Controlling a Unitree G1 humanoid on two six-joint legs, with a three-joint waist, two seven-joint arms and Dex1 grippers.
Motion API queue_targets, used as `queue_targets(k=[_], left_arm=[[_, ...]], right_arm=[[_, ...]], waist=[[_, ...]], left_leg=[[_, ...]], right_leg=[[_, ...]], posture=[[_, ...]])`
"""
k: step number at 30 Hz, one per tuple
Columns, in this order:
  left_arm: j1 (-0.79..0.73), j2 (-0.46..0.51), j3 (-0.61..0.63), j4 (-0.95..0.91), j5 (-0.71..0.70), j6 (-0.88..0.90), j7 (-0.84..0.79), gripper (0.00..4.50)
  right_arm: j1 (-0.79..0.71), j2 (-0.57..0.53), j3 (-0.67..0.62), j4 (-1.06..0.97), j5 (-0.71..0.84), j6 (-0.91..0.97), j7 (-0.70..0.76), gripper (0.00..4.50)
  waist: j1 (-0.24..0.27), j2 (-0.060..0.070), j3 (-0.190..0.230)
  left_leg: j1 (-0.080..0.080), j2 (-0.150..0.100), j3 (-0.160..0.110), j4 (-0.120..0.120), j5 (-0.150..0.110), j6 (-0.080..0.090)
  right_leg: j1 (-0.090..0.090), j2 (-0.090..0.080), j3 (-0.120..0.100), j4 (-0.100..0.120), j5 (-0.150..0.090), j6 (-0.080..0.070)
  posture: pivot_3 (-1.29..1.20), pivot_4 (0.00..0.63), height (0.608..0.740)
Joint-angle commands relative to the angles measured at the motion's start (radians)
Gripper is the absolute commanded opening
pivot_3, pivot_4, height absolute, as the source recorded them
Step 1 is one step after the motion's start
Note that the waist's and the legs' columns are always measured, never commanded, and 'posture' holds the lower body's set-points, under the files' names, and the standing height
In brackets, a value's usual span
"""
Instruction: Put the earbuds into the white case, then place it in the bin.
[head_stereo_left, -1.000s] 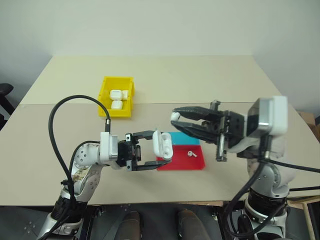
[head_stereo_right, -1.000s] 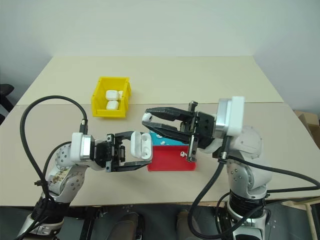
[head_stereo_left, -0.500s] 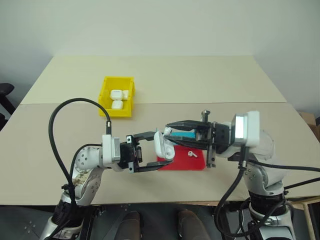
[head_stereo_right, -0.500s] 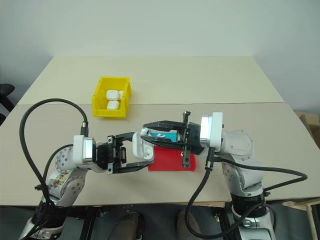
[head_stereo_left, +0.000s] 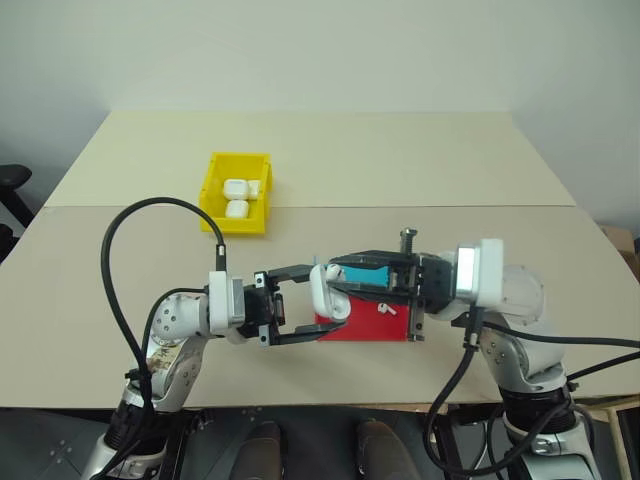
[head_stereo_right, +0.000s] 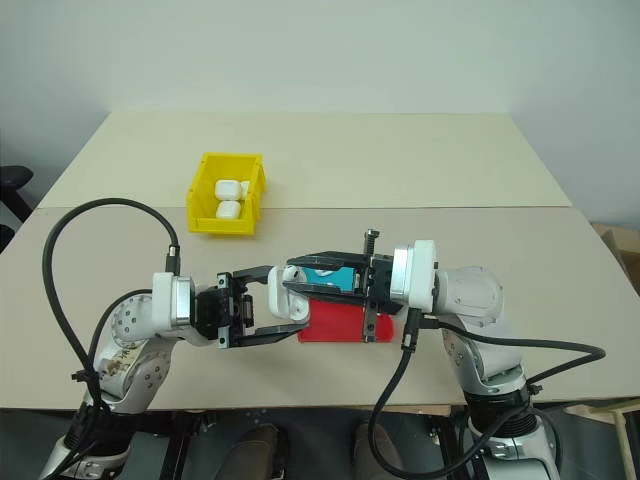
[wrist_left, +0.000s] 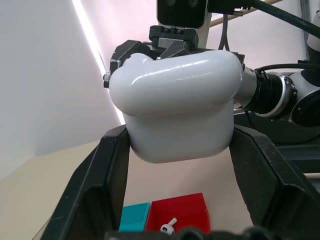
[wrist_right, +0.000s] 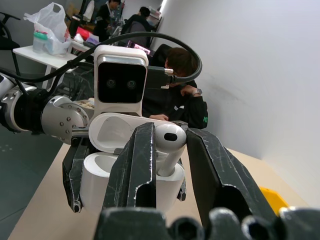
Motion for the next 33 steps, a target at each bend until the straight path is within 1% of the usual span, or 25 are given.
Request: queue_targets(k=[1,4,8,11,13,15,17,19,22,24,26,28,33], left_arm=[[-0.014,-0.017,0.014,-0.031,-0.018,-0.023,0.004,2.74],[-0.015,-0.022,0.015,-0.028,-0.016,-0.023,0.003,2.74],[-0.009,-0.023,0.018,-0.013,0.004,-0.034,0.000,2.74],[0.023,0.016,0.034,0.020,0.045,-0.078,-0.038,2.74],[0.066,0.062,0.054,0.035,0.058,-0.111,-0.079,2.74],[0.103,0.095,0.071,0.043,0.054,-0.139,-0.106,2.74],[0.140,0.126,0.088,0.041,0.061,-0.156,-0.112,2.74],[0.171,0.149,0.104,0.044,0.068,-0.170,-0.118,2.74],[0.206,0.178,0.117,0.072,0.094,-0.218,-0.143,2.74],[0.214,0.184,0.117,0.086,0.113,-0.243,-0.140,2.74],[0.214,0.176,0.112,0.092,0.133,-0.259,-0.120,2.74],[0.217,0.164,0.104,0.089,0.145,-0.262,-0.099,2.74],[0.237,0.139,0.079,0.073,0.171,-0.272,-0.063,2.74]], right_arm=[[0.002,-0.024,0.010,-0.003,0.015,-0.020,0.019,1.74],[0.002,-0.035,0.007,-0.002,0.019,-0.032,0.022,2.69],[0.008,-0.077,-0.005,-0.002,0.060,-0.038,0.072,2.69],[-0.031,-0.130,-0.041,0.008,0.100,-0.004,0.094,2.69],[-0.138,-0.227,-0.049,0.046,0.103,0.113,0.104,2.69],[-0.259,-0.319,-0.013,0.098,0.060,0.219,0.120,2.69],[-0.408,-0.379,0.074,0.176,-0.022,0.285,0.160,2.69],[-0.536,-0.399,0.172,0.256,-0.129,0.263,0.232,2.69],[-0.713,-0.360,0.333,0.391,-0.270,0.257,0.338,2.69],[-0.822,-0.287,0.443,0.529,-0.389,0.266,0.349,2.69],[-0.891,-0.217,0.532,0.669,-0.503,0.234,0.340,2.69],[-0.928,-0.164,0.593,0.783,-0.594,0.166,0.327,2.69],[-0.984,-0.026,0.658,1.001,-0.721,0.060,0.296,2.69]], waist=[[0.001,0.000,0.000],[0.001,0.000,0.000],[0.001,0.000,0.000],[0.000,0.000,0.000],[-0.007,0.000,0.000],[-0.018,0.002,0.001],[-0.020,0.002,0.001],[-0.024,0.002,0.001],[-0.025,0.002,0.001],[-0.030,0.002,0.001],[-0.030,0.002,0.001],[-0.026,0.002,0.001],[-0.018,0.002,0.001]], left_leg=[[0.000,0.000,0.000,0.000,0.000,0.000],[0.000,0.000,0.000,0.000,0.000,0.000],[0.000,0.000,0.000,0.000,0.000,0.000],[0.000,0.000,0.000,0.000,0.000,0.000],[0.001,0.000,0.001,0.000,0.000,0.000],[0.002,0.000,0.002,-0.001,0.000,0.000],[0.003,0.001,0.002,-0.002,0.000,0.000],[0.003,0.002,0.003,-0.004,0.000,0.000],[0.003,0.002,0.003,-0.007,0.000,0.000],[0.003,0.002,0.005,-0.007,0.000,0.000],[0.002,0.002,0.005,-0.008,0.000,0.000],[0.002,0.002,0.005,-0.008,0.000,0.000],[-0.001,0.000,0.005,-0.008,0.000,0.000]], right_leg=[[0.000,0.000,0.000,0.000,0.000,0.000],[0.000,0.000,0.000,0.000,0.000,0.000],[0.000,0.000,0.000,0.000,0.000,0.000],[0.000,0.000,0.000,0.000,0.000,0.000],[0.000,0.000,0.001,0.000,0.000,0.000],[-0.001,0.000,0.003,0.001,0.000,-0.001],[-0.001,0.000,0.002,0.000,-0.001,-0.002],[-0.002,0.000,0.001,0.000,-0.002,-0.003],[-0.003,0.000,0.001,0.000,-0.002,-0.004],[-0.005,0.000,0.002,0.000,-0.002,-0.004],[-0.005,0.000,0.002,0.000,-0.002,-0.005],[-0.005,0.000,0.002,0.000,-0.002,-0.005],[-0.006,-0.003,0.000,-0.001,-0.001,-0.003]], posture=[[0.00,0.150,0.740],[0.00,0.150,0.740],[0.00,0.150,0.740],[0.00,0.150,0.740],[0.00,0.150,0.740],[0.00,0.150,0.740],[0.00,0.150,0.740],[0.00,0.150,0.740],[0.00,0.150,0.740],[0.00,0.150,0.740],[0.00,0.150,0.740],[0.00,0.150,0.740],[0.00,0.150,0.740]])
